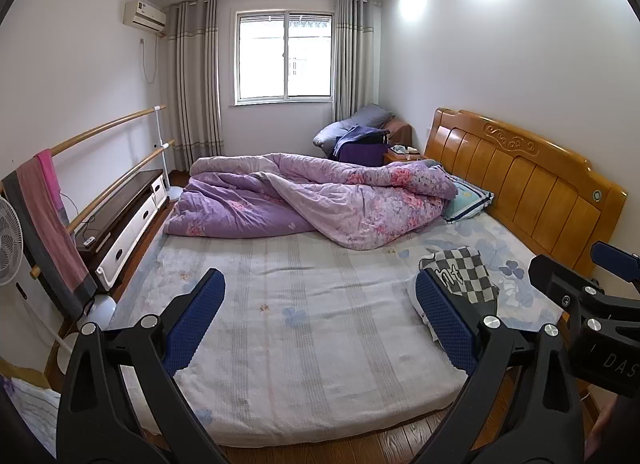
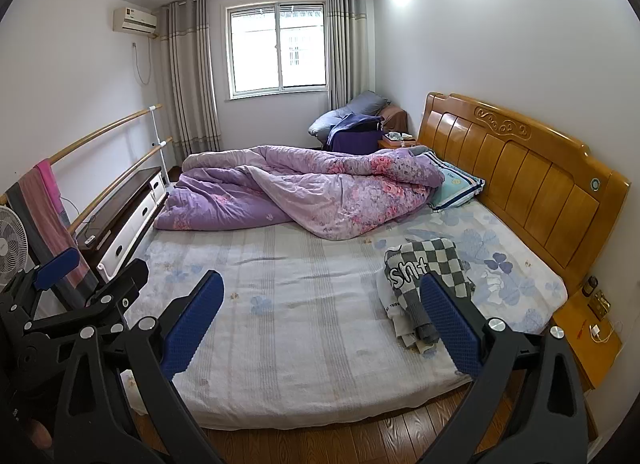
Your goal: Fold large clothes
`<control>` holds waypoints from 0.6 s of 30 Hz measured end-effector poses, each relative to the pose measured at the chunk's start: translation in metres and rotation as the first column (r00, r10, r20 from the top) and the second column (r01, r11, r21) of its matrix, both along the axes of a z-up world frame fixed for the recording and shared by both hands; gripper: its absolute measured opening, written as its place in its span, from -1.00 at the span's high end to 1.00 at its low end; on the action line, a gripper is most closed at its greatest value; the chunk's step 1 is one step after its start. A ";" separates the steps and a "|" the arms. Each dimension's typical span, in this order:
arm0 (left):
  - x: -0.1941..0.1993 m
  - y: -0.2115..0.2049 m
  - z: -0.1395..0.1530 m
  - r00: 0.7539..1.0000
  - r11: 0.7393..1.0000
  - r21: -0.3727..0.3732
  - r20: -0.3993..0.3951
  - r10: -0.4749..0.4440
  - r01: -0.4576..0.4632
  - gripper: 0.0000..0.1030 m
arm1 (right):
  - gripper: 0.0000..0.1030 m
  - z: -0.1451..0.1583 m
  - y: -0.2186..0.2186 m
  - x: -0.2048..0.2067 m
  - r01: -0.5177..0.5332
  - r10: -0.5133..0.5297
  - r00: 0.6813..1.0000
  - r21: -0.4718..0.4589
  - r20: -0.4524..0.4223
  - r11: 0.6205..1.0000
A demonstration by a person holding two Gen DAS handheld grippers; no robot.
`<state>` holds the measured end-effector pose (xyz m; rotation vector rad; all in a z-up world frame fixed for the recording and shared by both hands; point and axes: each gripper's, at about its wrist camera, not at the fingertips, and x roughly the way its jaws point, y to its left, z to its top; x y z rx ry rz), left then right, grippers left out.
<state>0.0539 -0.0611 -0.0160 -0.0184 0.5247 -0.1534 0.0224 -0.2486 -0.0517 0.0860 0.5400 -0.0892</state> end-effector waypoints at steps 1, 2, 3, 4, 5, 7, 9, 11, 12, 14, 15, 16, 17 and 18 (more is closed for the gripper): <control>0.000 0.000 0.000 1.000 1.000 0.000 -0.001 0.001 -0.001 -0.88 | -0.84 0.001 0.000 0.000 0.000 0.000 1.000 0.001 0.000 1.000; 0.000 0.000 0.000 1.000 1.000 -0.002 -0.003 0.000 0.000 -0.88 | -0.84 0.000 0.000 0.000 0.001 -0.001 1.000 0.001 0.000 1.000; 0.000 0.000 0.000 1.000 1.000 -0.002 -0.003 0.000 0.000 -0.88 | -0.84 -0.001 0.000 0.000 0.001 -0.001 1.000 0.001 -0.001 1.000; 0.000 -0.001 -0.001 1.000 1.000 -0.002 -0.004 0.001 -0.001 -0.88 | -0.84 -0.001 -0.001 0.001 0.000 0.000 1.000 0.001 -0.002 1.000; 0.000 -0.001 -0.001 1.000 1.000 -0.001 -0.005 0.002 -0.002 -0.88 | -0.84 -0.001 -0.001 0.000 0.000 0.000 1.000 0.001 -0.003 1.000; 0.000 -0.001 -0.001 1.000 1.000 -0.002 -0.005 0.002 -0.002 -0.88 | -0.84 -0.001 0.000 0.000 0.000 0.000 1.000 0.002 -0.002 1.000; 0.000 -0.001 -0.002 1.000 1.000 -0.001 -0.008 0.002 -0.002 -0.88 | -0.84 -0.002 0.000 0.000 0.002 -0.002 1.000 0.002 -0.003 1.000; -0.001 0.000 -0.003 1.000 1.000 -0.001 -0.008 0.003 -0.003 -0.88 | -0.84 -0.002 0.000 0.000 0.001 -0.001 1.000 0.004 -0.004 1.000; -0.001 0.000 -0.003 1.000 1.000 -0.001 -0.008 0.003 -0.003 -0.88 | -0.84 -0.002 0.000 0.000 0.001 -0.001 1.000 0.004 -0.003 1.000; -0.001 0.000 -0.003 1.000 1.000 -0.001 -0.008 0.003 -0.003 -0.88 | -0.84 -0.002 0.000 0.000 0.001 -0.001 1.000 0.003 -0.002 1.000; -0.001 -0.001 -0.003 1.000 1.000 -0.002 -0.009 0.003 -0.003 -0.88 | -0.84 -0.001 -0.001 0.001 0.000 0.000 1.000 0.003 -0.003 1.000; -0.001 0.000 -0.003 1.000 1.000 -0.002 -0.009 0.003 -0.003 -0.88 | -0.84 -0.001 -0.001 0.001 0.000 0.000 1.000 0.002 -0.002 1.000; -0.001 0.000 -0.003 1.000 1.000 0.001 -0.009 0.002 -0.002 -0.88 | -0.84 -0.001 -0.002 0.001 0.000 0.000 1.000 0.001 -0.003 1.000; 0.000 -0.001 -0.003 1.000 1.000 0.000 -0.009 0.002 -0.002 -0.88 | -0.84 -0.001 -0.001 0.001 0.000 0.000 1.000 0.002 -0.003 1.000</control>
